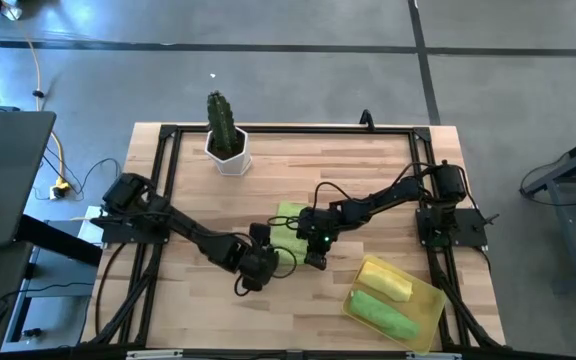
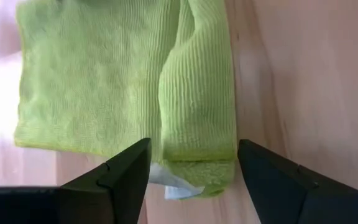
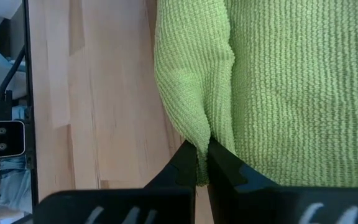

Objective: Roll microfiber towels into tight, uniform cylinder then place into a basket
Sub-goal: Roll the light green towel

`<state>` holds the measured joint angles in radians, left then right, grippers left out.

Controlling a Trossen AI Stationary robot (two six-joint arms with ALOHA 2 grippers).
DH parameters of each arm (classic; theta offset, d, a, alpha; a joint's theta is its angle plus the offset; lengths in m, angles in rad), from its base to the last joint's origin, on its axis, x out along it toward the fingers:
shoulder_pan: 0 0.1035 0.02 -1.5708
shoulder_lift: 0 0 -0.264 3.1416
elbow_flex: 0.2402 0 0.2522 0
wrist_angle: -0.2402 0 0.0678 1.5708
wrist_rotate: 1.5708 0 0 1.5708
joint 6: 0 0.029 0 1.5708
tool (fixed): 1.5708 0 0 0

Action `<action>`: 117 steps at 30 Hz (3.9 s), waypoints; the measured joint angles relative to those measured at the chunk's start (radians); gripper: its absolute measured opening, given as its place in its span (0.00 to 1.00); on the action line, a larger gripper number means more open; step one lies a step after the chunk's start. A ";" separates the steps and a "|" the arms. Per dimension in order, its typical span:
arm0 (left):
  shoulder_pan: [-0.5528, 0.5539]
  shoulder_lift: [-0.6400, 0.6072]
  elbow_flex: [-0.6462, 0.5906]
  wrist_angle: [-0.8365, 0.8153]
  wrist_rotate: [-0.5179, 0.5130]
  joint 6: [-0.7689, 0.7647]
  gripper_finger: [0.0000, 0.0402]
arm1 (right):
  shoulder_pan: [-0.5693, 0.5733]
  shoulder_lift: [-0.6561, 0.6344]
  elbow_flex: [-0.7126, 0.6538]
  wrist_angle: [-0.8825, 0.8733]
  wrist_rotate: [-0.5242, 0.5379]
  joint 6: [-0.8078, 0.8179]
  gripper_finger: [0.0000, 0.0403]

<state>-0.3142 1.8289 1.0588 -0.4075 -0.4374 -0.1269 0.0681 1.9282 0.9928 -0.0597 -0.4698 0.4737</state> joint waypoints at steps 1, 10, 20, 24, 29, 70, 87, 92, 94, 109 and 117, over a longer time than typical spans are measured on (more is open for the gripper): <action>-0.007 -0.006 0.000 0.000 -0.006 0.000 0.57 | 0.000 0.000 0.000 -0.001 0.000 -0.001 0.00; -0.019 0.025 -0.001 0.017 0.015 -0.001 0.57 | -0.001 0.000 0.000 0.001 -0.001 -0.002 0.00; 0.007 0.039 -0.001 0.008 0.026 -0.103 0.47 | 0.008 0.000 -0.001 0.013 0.000 -0.008 0.00; 0.014 0.056 -0.003 0.016 0.072 -0.133 0.30 | 0.015 0.000 -0.001 0.019 0.005 -0.039 0.00; 0.015 0.054 -0.003 0.030 0.169 -0.192 0.09 | 0.027 -0.001 -0.001 0.027 0.026 -0.093 0.00; 0.244 0.066 -0.005 0.161 0.778 -0.578 0.01 | 0.340 -0.133 -0.001 -0.093 0.670 -0.849 0.34; 0.222 0.105 -0.004 0.243 0.814 -0.552 0.01 | 0.297 -0.094 -0.001 -0.113 0.715 -0.813 0.38; 0.222 0.105 -0.004 0.244 0.813 -0.551 0.01 | 0.278 -0.062 0.003 -0.105 0.658 -0.788 0.46; 0.222 0.105 -0.004 0.244 0.813 -0.551 0.01 | 0.275 -0.047 0.004 -0.104 0.645 -0.785 0.48; 0.210 0.104 -0.004 0.255 0.860 -0.599 0.04 | 0.275 -0.038 0.003 -0.146 0.644 -0.625 0.05; 0.198 0.022 -0.005 0.216 0.803 -0.497 0.08 | 0.214 -0.039 0.002 -0.115 0.338 -0.468 0.01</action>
<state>-0.1159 1.8508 1.0534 -0.1911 0.3659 -0.6244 0.2823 1.8891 0.9943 -0.1751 -0.1318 0.0058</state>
